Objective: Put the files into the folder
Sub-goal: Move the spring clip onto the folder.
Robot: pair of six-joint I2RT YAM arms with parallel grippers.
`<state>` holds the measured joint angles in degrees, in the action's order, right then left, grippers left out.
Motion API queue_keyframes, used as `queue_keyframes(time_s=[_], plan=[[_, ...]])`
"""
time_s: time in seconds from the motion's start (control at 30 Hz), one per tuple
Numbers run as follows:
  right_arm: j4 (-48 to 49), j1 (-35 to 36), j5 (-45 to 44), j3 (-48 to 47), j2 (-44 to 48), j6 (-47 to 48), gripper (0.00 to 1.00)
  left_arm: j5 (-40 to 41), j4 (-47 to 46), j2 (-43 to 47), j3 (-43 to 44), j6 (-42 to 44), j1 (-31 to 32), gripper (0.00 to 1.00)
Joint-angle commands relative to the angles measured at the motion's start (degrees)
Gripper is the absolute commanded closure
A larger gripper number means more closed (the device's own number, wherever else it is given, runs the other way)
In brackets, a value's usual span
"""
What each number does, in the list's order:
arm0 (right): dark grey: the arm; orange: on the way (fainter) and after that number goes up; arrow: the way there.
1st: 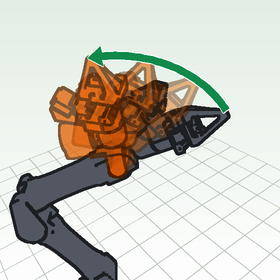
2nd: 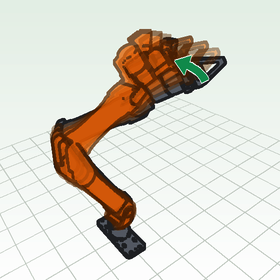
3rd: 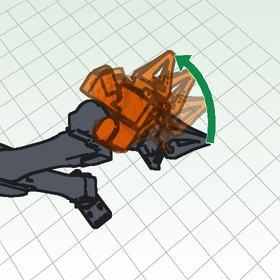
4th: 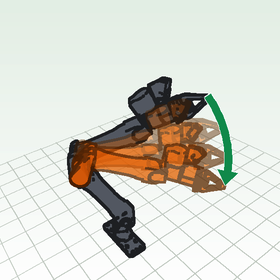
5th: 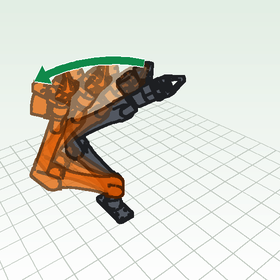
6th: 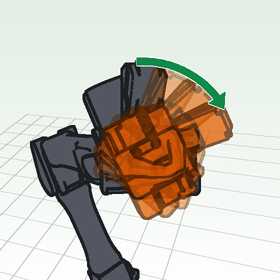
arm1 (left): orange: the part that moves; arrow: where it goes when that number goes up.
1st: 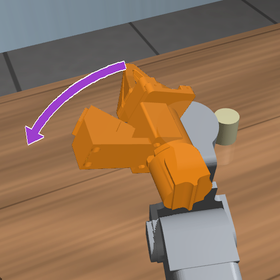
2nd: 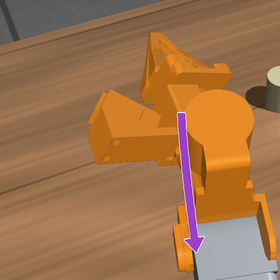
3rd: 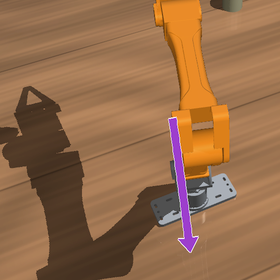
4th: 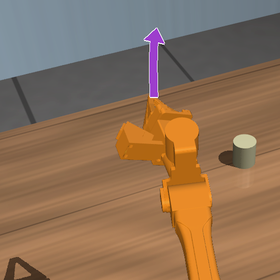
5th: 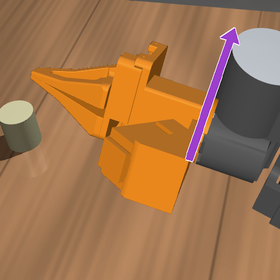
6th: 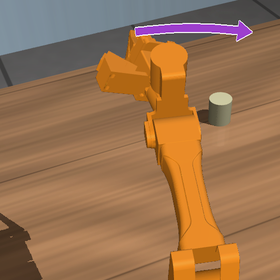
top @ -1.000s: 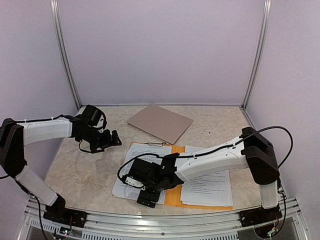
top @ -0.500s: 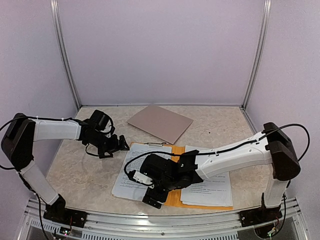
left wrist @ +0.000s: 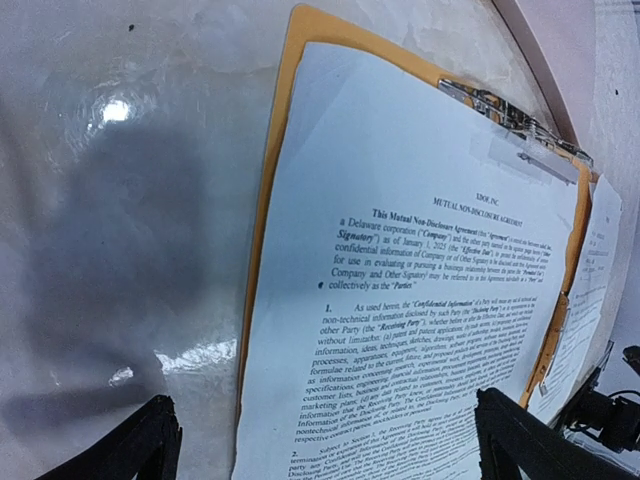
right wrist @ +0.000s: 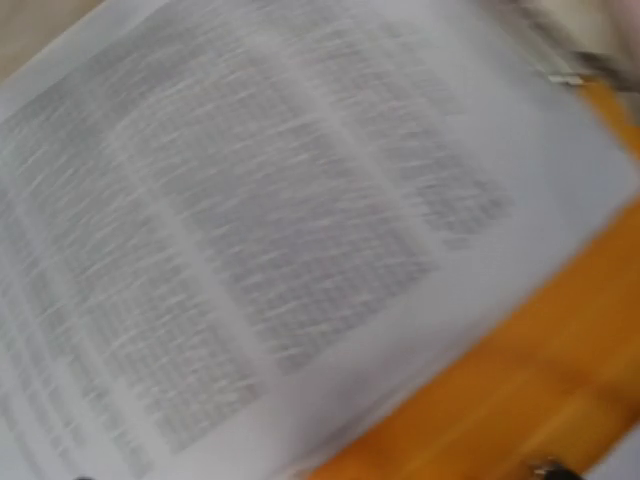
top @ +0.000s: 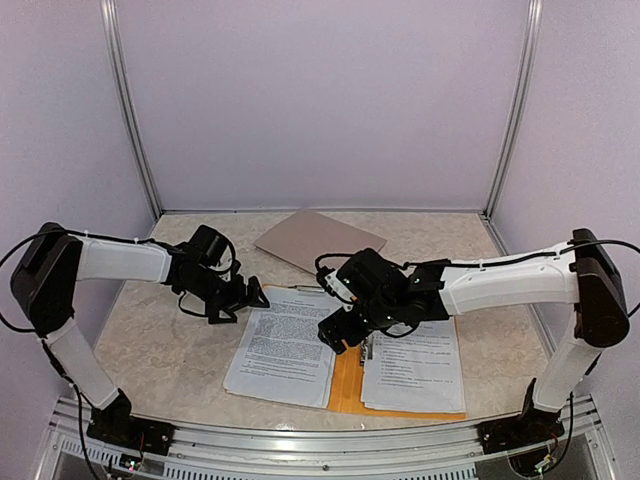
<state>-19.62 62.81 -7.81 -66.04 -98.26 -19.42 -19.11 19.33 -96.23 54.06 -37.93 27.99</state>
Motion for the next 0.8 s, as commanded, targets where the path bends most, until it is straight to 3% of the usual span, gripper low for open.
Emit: queue_keyframes(time_s=[0.0,0.37,0.77], plan=[[3.32,-2.35,0.86,2.53,2.92,-4.31,0.05,1.67,1.58,1.41,-0.31,-1.65,1.87,0.01],[4.77,-2.86,2.16,4.42,2.98,-4.75,0.05,7.69,10.72,8.07,-5.80,-6.77,8.61,0.01],[5.26,-2.86,2.63,5.34,3.74,-5.10,0.05,7.36,13.79,9.62,-9.13,-10.70,13.02,0.01]])
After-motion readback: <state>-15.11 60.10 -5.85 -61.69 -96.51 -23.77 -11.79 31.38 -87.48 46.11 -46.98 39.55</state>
